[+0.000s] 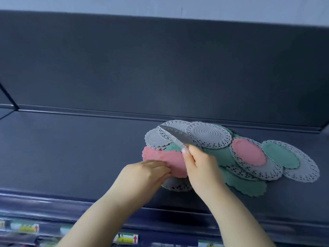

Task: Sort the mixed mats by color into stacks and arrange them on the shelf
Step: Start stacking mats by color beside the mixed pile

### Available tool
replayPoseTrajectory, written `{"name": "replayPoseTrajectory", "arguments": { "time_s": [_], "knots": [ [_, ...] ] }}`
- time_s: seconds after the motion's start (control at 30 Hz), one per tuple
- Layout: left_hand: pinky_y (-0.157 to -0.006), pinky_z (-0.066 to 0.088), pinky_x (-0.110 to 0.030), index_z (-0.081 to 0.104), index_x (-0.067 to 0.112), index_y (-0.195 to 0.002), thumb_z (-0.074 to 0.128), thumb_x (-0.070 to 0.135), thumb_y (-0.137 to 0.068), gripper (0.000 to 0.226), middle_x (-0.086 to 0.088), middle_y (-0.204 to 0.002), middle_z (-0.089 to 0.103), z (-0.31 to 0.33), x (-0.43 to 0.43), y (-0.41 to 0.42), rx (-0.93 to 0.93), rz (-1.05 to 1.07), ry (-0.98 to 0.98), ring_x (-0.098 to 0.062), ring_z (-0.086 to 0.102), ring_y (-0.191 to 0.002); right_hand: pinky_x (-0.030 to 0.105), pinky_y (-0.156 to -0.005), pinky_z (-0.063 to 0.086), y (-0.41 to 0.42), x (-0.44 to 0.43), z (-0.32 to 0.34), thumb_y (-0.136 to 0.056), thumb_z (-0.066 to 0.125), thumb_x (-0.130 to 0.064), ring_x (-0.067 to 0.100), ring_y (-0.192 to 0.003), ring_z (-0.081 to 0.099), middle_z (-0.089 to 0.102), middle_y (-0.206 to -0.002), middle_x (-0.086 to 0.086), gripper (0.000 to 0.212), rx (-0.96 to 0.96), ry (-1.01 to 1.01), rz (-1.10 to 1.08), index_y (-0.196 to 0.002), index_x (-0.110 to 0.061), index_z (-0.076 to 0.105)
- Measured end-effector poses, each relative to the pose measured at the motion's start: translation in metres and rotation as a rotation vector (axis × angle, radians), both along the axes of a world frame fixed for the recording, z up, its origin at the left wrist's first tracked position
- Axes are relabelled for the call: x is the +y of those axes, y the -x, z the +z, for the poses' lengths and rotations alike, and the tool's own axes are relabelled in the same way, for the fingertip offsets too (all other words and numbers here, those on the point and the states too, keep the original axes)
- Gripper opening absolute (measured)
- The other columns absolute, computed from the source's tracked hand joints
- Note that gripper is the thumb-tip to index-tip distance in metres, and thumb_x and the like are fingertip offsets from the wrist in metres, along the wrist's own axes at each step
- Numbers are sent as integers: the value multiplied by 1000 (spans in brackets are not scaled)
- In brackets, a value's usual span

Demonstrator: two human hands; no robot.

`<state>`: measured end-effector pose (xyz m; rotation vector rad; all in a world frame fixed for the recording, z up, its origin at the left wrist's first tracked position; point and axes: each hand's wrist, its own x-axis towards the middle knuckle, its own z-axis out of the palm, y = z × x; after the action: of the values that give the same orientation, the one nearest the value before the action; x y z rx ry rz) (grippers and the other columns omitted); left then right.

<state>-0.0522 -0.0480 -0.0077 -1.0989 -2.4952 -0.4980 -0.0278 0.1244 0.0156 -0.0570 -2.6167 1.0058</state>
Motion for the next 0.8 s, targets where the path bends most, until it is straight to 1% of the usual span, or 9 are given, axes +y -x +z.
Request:
{"name": "replayPoseTrajectory", "arguments": {
  "time_s": [0.1, 0.17, 0.3, 0.37, 0.47, 0.53, 0.63, 0.7, 0.8],
  "knots": [
    [-54, 52, -27, 68, 20, -86, 40, 29, -88, 30, 8, -84, 69, 3, -29, 4, -42, 72, -73, -15, 66, -72, 18, -48, 29, -1, -29, 0, -95, 44, -27, 13, -47, 30, 35, -48, 0, 35, 35, 62, -42, -63, -15, 38],
    [-58, 48, -25, 67, 16, -86, 41, 24, -85, 27, 4, -83, 70, 4, -50, 5, -25, 117, -149, -15, 63, -71, 20, -49, 29, -5, -47, -1, -95, 45, -25, 12, -50, 29, 32, -48, -1, 35, 49, 112, -48, -62, -14, 37],
    [-76, 41, -17, 65, 15, -82, 59, 5, -72, 15, 1, -100, 71, -3, -95, 12, 26, 137, -221, -9, 58, -99, 17, -47, 28, -12, -83, -7, -94, 44, -26, 6, -49, 33, 43, -47, -9, 34, 6, 203, -13, -60, -25, 42],
    [-77, 41, -15, 64, 19, -82, 64, 9, -70, 16, 6, -103, 70, -4, -115, 14, 26, 140, -242, -9, 61, -100, 17, -47, 26, -15, -99, -16, -95, 43, -26, 5, -48, 34, 51, -51, -6, 27, -8, 191, 18, -71, -23, 55],
    [-88, 34, -4, 55, 35, -94, 60, 22, -81, 20, 28, -114, 55, 0, -138, 9, 30, 104, -296, 5, 54, -105, 14, -46, 28, -22, -114, -29, -95, 46, -21, 5, -45, 38, 47, -48, -16, 29, -9, 124, 55, -68, -31, 46],
    [-79, 40, -7, 57, 39, -97, 59, 24, -82, 21, 27, -111, 58, 0, -150, 6, 29, 199, -312, 1, 57, -100, 12, -46, 30, -24, -117, -30, -95, 46, -19, 2, -46, 41, 47, -51, -26, 29, -18, 106, 78, -71, -35, 43],
    [-55, 49, -23, 73, 21, -82, 58, 26, -79, 15, 1, -90, 72, -4, -160, 7, 61, 440, -240, -21, 70, -79, 20, -44, 22, -19, -114, -29, -95, 45, -23, 10, -44, 26, 32, -45, -5, 33, -32, 172, 34, -62, -26, 39],
    [-56, 51, -27, 75, 13, -80, 63, 19, -75, 14, -5, -87, 73, 0, -164, 5, 95, 555, -202, -25, 71, -77, 24, -46, 19, -13, -113, -26, -95, 44, -24, 9, -47, 22, 26, -49, -1, 32, -64, 208, 39, -64, -19, 40],
    [-60, 53, -33, 76, 11, -88, 62, 17, -78, 18, -6, -90, 74, 19, -173, 0, 129, 657, -221, -27, 71, -83, 24, -45, 20, -3, -119, -17, -95, 42, -27, 10, -46, 22, 28, -48, -2, 32, -102, 219, 99, -62, -29, 40]
  ]
}}
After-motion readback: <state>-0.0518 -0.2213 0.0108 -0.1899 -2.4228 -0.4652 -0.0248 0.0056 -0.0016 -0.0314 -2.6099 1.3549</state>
